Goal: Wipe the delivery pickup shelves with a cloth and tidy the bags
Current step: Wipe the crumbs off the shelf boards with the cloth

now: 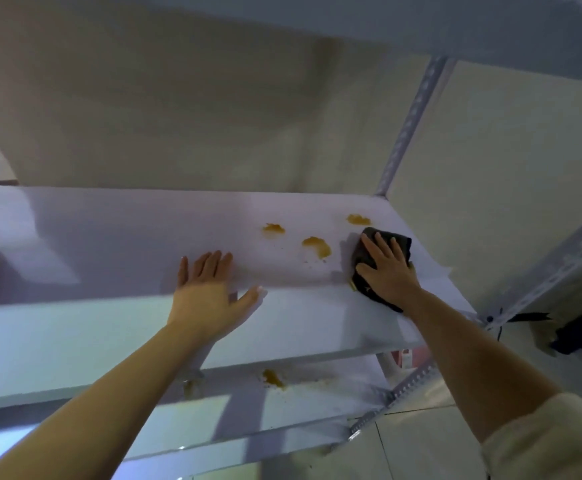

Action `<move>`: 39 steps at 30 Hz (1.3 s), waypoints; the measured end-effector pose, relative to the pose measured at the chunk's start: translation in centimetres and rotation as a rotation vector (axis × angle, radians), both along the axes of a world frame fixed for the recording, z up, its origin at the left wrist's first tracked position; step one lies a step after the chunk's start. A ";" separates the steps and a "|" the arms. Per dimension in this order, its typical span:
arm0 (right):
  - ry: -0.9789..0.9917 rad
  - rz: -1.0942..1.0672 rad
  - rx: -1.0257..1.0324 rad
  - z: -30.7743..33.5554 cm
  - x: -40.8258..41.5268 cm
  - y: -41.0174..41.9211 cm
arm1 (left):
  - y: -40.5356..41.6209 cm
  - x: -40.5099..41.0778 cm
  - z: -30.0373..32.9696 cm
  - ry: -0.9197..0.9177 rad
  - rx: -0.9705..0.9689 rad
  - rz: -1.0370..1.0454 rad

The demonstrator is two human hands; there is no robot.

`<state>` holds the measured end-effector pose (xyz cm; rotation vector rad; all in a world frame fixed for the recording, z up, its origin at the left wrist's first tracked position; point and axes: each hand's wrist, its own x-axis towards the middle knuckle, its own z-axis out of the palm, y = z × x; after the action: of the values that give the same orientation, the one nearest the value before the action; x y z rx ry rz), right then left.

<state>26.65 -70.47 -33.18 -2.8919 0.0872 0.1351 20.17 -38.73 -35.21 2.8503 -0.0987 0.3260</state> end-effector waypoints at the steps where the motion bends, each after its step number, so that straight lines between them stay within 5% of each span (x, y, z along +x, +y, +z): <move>1: -0.011 0.018 0.003 0.0 0.1 -0.1 | 0.0 0.0 0.0 0.003 0.011 0.008; 6: -0.107 0.116 -0.033 -0.8 -2.0 -1.4 | 0.3 0.4 -0.7 -0.032 0.017 0.036; 16: -0.138 -0.117 0.022 -1.2 3.7 -3.9 | 0.3 0.4 -0.9 -0.031 -0.006 0.065; 28: 0.067 0.188 0.104 0.6 15.2 -3.7 | 0.2 0.7 -1.5 -0.058 0.051 0.087; 39: 0.089 0.417 0.165 0.6 8.8 1.5 | 0.4 0.8 -1.2 -0.035 0.026 0.053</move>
<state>35.47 -68.93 -32.54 -2.6972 -0.4894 0.3282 20.98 -38.33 -36.44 2.8774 -0.0352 0.3889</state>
